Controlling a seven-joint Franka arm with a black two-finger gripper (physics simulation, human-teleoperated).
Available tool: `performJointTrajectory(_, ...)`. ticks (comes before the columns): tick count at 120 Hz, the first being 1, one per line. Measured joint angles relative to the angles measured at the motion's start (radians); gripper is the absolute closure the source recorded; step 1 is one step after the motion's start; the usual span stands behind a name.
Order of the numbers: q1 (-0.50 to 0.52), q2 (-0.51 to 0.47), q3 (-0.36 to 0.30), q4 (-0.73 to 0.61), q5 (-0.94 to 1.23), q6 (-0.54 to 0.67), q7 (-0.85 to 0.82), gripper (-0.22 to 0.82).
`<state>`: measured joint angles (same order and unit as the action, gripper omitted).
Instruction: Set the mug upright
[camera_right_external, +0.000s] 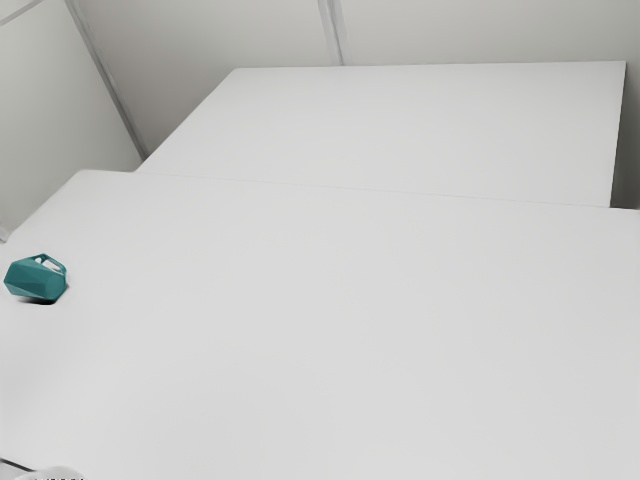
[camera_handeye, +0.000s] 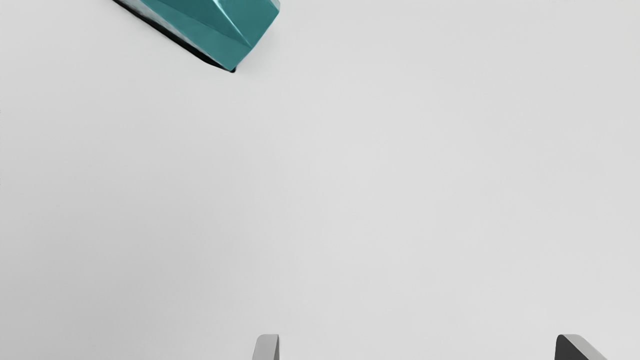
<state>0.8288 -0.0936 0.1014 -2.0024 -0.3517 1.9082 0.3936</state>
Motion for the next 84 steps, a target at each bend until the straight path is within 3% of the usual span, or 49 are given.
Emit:
performJointTrajectory(25,0.133,0.212,0.020,0.093,-0.175,0.038,0.227,0.00)
performJointTrajectory(53,0.184,0.465,0.013,0.355,-0.272,-0.018,0.447,0.00)
performJointTrajectory(69,0.308,0.564,-0.107,0.443,-0.295,-0.054,0.574,0.00)
performJointTrajectory(84,0.341,0.677,-0.156,0.586,-0.275,-0.071,0.694,0.00)
